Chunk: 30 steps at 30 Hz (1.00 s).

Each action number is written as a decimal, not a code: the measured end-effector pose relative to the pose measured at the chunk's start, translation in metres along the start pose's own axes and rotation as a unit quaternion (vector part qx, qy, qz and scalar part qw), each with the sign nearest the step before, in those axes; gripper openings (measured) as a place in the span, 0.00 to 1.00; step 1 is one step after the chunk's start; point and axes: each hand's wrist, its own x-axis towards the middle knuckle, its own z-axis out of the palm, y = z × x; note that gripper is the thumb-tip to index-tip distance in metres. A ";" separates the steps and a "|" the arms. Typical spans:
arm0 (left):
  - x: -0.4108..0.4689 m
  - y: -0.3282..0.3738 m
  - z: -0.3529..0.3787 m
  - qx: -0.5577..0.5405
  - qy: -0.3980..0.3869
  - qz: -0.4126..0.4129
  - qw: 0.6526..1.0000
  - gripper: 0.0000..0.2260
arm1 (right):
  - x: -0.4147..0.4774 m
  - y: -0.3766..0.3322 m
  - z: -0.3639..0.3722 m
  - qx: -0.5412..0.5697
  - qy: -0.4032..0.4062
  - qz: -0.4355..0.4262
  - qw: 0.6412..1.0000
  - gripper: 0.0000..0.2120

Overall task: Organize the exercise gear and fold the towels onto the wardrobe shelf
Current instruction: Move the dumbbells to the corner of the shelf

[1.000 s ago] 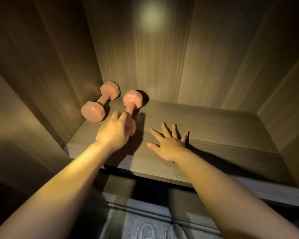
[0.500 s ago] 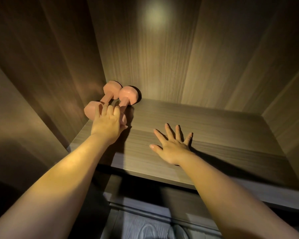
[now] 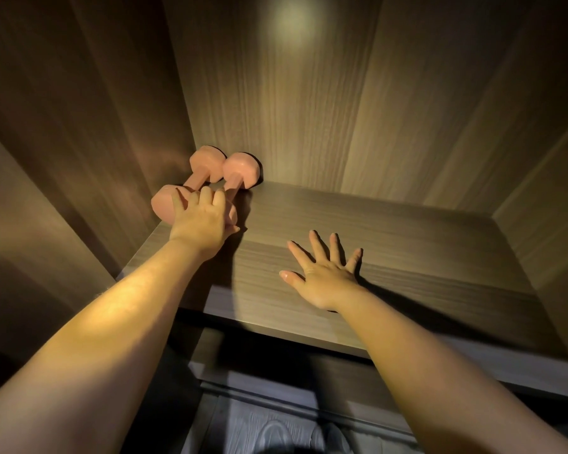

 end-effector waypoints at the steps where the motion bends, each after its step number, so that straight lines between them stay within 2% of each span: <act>1: 0.002 0.000 0.000 -0.001 -0.001 -0.003 1.000 0.29 | 0.000 0.000 0.000 0.000 0.001 0.000 1.000 0.31; 10: 0.010 0.002 0.005 -0.013 -0.009 -0.020 1.000 0.29 | -0.003 -0.001 -0.003 0.003 -0.003 -0.002 1.000 0.31; 17: -0.007 0.009 0.015 -0.035 0.040 -0.065 0.997 0.35 | 0.000 0.000 0.000 0.000 0.000 -0.003 1.000 0.31; 19: -0.009 0.012 0.018 -0.051 0.045 -0.079 0.995 0.34 | 0.001 0.001 0.001 -0.003 0.002 -0.002 1.000 0.31; 24: -0.007 0.012 0.022 0.011 0.036 -0.088 0.995 0.30 | 0.005 0.005 0.006 -0.007 0.015 -0.011 1.000 0.31; 30: -0.008 0.012 0.013 0.015 0.017 -0.089 0.996 0.32 | 0.002 0.003 0.004 -0.005 0.007 -0.007 1.000 0.31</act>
